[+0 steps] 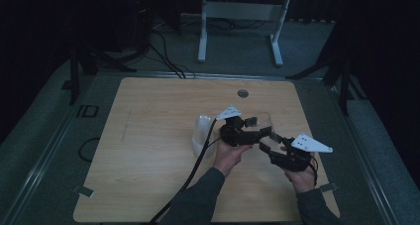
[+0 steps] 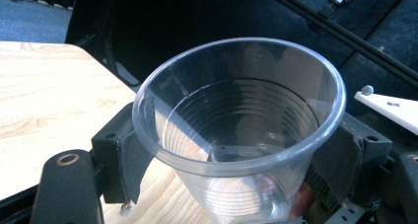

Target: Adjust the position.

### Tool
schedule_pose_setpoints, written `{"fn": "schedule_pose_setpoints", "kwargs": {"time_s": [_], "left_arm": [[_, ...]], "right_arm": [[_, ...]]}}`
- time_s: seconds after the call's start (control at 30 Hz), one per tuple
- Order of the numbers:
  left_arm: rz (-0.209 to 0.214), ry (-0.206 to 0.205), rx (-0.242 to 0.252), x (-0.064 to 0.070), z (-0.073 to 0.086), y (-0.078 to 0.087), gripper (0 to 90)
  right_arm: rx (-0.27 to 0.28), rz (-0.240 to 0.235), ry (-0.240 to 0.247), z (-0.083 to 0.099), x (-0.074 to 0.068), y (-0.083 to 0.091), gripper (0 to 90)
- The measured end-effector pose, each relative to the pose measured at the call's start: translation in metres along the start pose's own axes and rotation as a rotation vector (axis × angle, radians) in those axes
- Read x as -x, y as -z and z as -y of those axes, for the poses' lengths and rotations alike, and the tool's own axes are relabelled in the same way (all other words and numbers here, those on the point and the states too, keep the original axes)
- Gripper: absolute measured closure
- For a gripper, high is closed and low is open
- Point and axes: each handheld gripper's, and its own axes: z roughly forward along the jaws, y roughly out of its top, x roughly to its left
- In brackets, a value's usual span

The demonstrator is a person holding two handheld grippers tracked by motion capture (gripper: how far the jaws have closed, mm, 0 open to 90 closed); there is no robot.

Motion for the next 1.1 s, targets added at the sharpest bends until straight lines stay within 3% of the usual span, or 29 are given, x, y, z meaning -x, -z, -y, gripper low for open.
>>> {"fn": "schedule_pose_setpoints", "kwargs": {"time_s": [0.53,0.83,0.87,1.1], "left_arm": [[0.007,-0.031,0.009,0.002,0.003,0.002,27.9],[-0.036,-0.091,-0.029,0.002,0.006,0.000,27.9],[-0.048,-0.122,-0.048,0.004,0.007,0.000,27.9],[-0.092,-0.239,-0.116,0.012,0.011,-0.002,27.9]], "right_arm": [[-0.037,-0.019,0.021,-0.003,0.001,0.000,38.5],[-0.070,-0.042,0.019,-0.005,0.002,0.000,30.3],[-0.081,-0.047,0.023,-0.007,0.003,0.000,30.0],[-0.142,-0.090,0.041,-0.008,0.004,-0.004,31.7]]}}
